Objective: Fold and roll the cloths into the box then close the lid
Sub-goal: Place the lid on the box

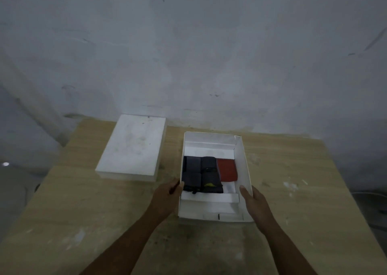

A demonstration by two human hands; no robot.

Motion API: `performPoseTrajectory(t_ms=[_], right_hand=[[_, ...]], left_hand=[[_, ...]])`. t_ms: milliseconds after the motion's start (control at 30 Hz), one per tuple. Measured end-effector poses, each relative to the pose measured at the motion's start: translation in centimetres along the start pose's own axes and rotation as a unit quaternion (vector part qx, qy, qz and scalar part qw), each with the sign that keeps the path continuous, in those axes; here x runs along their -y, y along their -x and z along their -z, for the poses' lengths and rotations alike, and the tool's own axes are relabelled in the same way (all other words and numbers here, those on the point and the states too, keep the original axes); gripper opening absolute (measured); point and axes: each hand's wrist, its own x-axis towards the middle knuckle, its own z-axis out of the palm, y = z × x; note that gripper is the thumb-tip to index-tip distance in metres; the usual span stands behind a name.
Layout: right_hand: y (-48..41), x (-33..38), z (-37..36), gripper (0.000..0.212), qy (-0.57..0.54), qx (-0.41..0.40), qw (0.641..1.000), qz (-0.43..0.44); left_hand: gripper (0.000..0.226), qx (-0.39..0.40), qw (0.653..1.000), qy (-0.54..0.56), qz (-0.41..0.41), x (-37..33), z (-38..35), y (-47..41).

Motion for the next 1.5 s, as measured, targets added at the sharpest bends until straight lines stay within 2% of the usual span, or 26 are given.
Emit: performPoseTrajectory(t_ms=[67, 133, 200, 267, 367, 467, 533, 600, 700, 767, 867, 967, 1067, 1167, 1333, 1500], right_hand=[[-0.2, 1.2, -0.4, 0.054, 0.073, -0.034, 0.996, 0.036], [-0.7, 2.9, -1.6, 0.062, 0.150, -0.118, 0.979, 0.073], [-0.7, 5.2, -3.1, 0.058, 0.189, -0.172, 0.959, 0.125], [-0.4, 7.4, -5.6, 0.052, 0.196, -0.148, 0.951, 0.188], [0.7, 10.7, -10.1, 0.049, 0.137, -0.043, 0.955, 0.259], [1.2, 13.1, -15.1, 0.051, 0.132, 0.054, 0.932, 0.332], [0.5, 13.5, -18.8, 0.057, 0.139, 0.107, 0.933, 0.314], [-0.4, 13.4, -21.9, 0.058, 0.131, 0.142, 0.948, 0.254], [-1.6, 12.7, -25.3, 0.069, 0.103, 0.186, 0.968, 0.136], [-2.4, 12.3, -26.6, 0.075, 0.076, 0.190, 0.978, 0.049], [-4.2, 11.9, -28.2, 0.073, 0.070, 0.154, 0.985, -0.015], [-5.3, 12.2, -28.9, 0.065, 0.075, 0.153, 0.984, -0.052], [-5.9, 12.5, -29.3, 0.076, 0.078, 0.176, 0.979, -0.073], [-5.8, 13.0, -28.9, 0.090, 0.051, 0.173, 0.981, -0.070], [-3.7, 14.7, -26.8, 0.065, 0.017, 0.173, 0.985, -0.019], [-1.0, 15.9, -23.4, 0.058, 0.034, 0.180, 0.982, 0.052]], left_hand=[[0.022, 0.006, 1.000, 0.012, 0.006, 0.2, 0.8, -0.3], [0.022, 0.005, 1.000, 0.005, 0.014, 0.8, 2.0, -0.9], [0.026, -0.006, 1.000, -0.002, 0.019, 1.1, 3.3, -1.8], [0.028, -0.030, 0.999, -0.024, 0.012, 1.2, 5.1, -3.0], [0.028, -0.063, 0.997, -0.049, -0.007, 1.3, 8.0, -4.5], [0.031, -0.106, 0.993, -0.047, -0.010, 2.2, 11.3, -6.3], [0.031, -0.136, 0.989, -0.054, 0.004, 3.1, 13.6, -7.6], [0.029, -0.164, 0.985, -0.056, 0.020, 4.4, 15.6, -8.8], [0.029, -0.209, 0.973, -0.080, 0.058, 6.7, 17.7, -10.3], [0.040, -0.224, 0.966, -0.076, 0.101, 7.9, 18.6, -11.1], [0.070, -0.196, 0.959, -0.059, 0.196, 9.3, 19.7, -12.3], [0.069, -0.154, 0.960, -0.067, 0.224, 10.3, 20.3, -13.2], [0.062, -0.138, 0.968, -0.064, 0.200, 10.2, 20.1, -13.0], [0.067, -0.168, 0.970, -0.033, 0.175, 9.4, 20.2, -12.1], [0.065, -0.177, 0.976, 0.012, 0.124, 7.5, 22.0, -10.2], [0.055, -0.216, 0.969, 0.065, 0.103, 4.6, 21.2, -6.4]])
